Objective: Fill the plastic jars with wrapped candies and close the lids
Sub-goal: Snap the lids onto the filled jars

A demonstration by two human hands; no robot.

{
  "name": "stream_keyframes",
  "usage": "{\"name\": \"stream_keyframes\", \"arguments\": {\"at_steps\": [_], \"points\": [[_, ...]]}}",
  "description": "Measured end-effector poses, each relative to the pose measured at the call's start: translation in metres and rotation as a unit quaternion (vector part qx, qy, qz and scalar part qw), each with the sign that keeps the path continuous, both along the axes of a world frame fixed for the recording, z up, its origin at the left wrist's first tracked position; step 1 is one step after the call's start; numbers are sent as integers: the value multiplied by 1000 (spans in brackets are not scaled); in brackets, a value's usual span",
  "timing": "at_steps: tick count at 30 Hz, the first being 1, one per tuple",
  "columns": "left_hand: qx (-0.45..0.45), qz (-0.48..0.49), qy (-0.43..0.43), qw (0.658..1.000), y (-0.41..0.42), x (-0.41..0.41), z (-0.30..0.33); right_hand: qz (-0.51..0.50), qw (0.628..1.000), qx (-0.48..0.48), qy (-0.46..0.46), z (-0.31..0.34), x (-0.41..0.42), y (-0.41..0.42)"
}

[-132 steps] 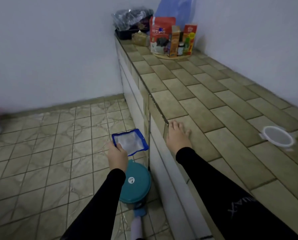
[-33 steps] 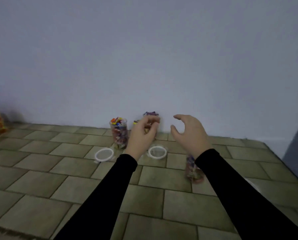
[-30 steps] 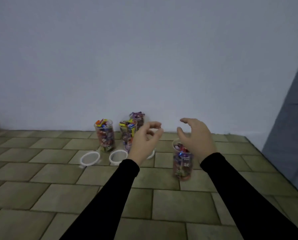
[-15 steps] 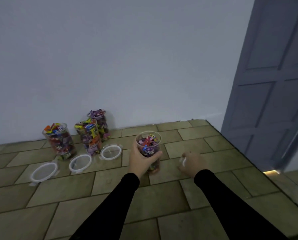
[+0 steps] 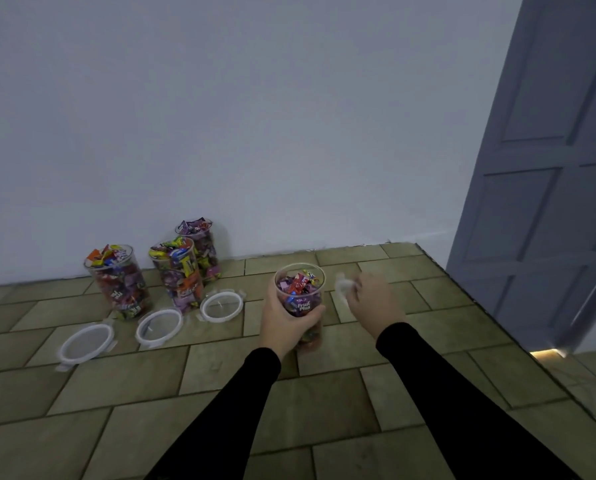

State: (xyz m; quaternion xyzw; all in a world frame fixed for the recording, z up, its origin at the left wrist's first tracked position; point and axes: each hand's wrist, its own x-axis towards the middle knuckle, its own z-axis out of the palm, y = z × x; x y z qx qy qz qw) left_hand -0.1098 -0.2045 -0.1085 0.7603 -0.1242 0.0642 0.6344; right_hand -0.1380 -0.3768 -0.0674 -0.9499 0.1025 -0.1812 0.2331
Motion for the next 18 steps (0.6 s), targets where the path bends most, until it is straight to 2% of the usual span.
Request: {"name": "stream_keyframes", "arguments": {"at_steps": [3,6,9,11,14,18], "points": [[2,-6,9,1000,1,0,0,32,986,109,-124,36,1,7],[10,2,12,1000,6,1,1,46,955,138,-258,62,2,17],[6,5,10,1000,10,0,2,64,923,194,-326,73,6,38],[4,5,13,1000,10,-1,2,81,924,251,-277,78,8,52],[6,13,21,1000,11,-2,2,109,951,279,-79,77,16,66],[-3,8,36,999,13,-3,3,117,968,220,-28,73,29,70]]}}
